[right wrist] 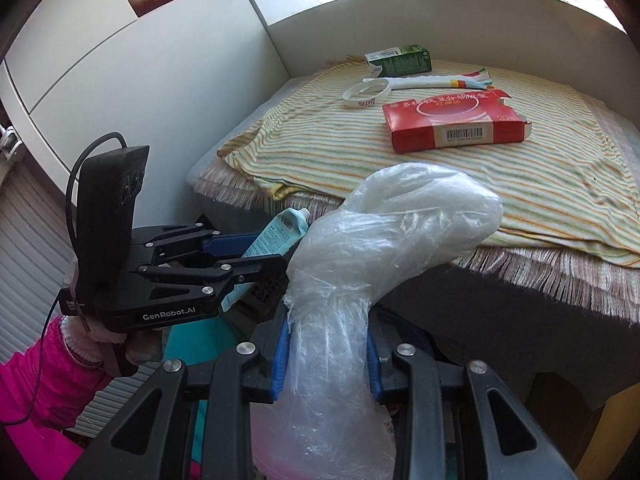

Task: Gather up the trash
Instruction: 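Carry the blue tube and plastic bag over the blue wastebasket, then open both grippers over the wastebasket, dropping tube and bag, then move both tools back over the bed toward the wristband and red box, then grasp the white wristband with the left gripper while the right grasps the red box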

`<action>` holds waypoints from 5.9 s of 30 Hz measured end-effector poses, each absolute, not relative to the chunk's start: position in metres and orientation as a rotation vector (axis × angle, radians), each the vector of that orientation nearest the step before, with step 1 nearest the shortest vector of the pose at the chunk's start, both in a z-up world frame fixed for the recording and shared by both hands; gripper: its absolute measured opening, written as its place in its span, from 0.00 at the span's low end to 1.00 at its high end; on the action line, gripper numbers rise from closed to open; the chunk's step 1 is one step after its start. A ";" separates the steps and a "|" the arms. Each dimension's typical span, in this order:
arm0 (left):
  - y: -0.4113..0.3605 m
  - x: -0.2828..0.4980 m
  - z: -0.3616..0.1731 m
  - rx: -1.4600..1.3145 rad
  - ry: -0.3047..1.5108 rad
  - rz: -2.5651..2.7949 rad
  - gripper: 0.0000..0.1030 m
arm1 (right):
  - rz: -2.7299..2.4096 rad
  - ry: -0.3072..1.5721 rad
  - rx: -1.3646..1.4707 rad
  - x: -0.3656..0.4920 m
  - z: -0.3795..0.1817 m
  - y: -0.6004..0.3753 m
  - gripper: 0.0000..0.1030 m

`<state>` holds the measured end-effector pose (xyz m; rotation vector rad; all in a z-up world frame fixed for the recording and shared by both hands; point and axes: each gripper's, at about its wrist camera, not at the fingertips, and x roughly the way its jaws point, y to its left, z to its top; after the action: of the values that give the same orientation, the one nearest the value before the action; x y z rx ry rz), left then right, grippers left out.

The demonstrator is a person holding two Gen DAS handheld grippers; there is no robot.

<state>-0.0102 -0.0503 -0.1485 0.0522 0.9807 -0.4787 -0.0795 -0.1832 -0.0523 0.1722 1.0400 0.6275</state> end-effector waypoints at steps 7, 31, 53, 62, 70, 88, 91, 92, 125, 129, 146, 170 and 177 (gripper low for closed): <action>-0.055 -0.022 -0.189 0.038 1.054 -0.481 0.34 | 0.618 1.119 0.172 -0.097 -0.093 -0.177 0.31; -0.076 -0.028 -0.292 0.106 1.265 -0.418 0.34 | 0.545 1.287 0.109 -0.107 -0.191 -0.157 0.34; -0.076 -0.020 -0.290 0.173 1.242 -0.376 0.58 | 0.470 1.268 0.086 -0.092 -0.192 -0.165 0.76; -0.069 -0.018 -0.274 0.171 1.193 -0.389 0.58 | 0.448 1.210 0.055 -0.093 -0.173 -0.174 0.82; -0.064 -0.017 -0.227 0.169 1.089 -0.423 0.58 | 0.440 1.142 0.049 -0.089 -0.138 -0.190 0.83; -0.043 0.022 -0.106 0.181 0.862 -0.404 0.58 | 0.378 0.918 0.103 -0.061 -0.039 -0.238 1.00; -0.040 0.039 -0.096 0.185 0.847 -0.399 0.58 | 0.377 0.914 0.127 -0.049 -0.027 -0.241 1.00; -0.040 0.046 -0.093 0.182 0.846 -0.402 0.58 | 0.377 0.916 0.131 -0.042 -0.024 -0.241 1.00; -0.019 0.238 -0.108 0.055 1.013 -0.389 0.24 | 0.212 1.228 0.551 0.144 -0.065 -0.221 1.00; -0.020 0.245 -0.114 0.051 1.024 -0.394 0.19 | 0.183 1.246 0.530 0.159 -0.071 -0.217 1.00; -0.023 0.256 -0.118 0.089 1.004 -0.393 0.03 | 0.062 1.233 0.216 0.224 -0.085 -0.168 1.00; -0.007 0.245 -0.118 0.040 1.012 -0.384 0.02 | 0.200 1.310 -0.039 0.212 -0.089 -0.184 0.95; -0.001 0.236 -0.112 -0.008 0.981 -0.368 0.02 | 0.205 1.264 -0.002 0.192 -0.080 -0.188 0.82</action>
<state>0.2357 -0.0014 -0.1124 -0.0080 0.9806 -0.3683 0.1924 -0.1876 -0.0799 -0.0019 1.2642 0.2052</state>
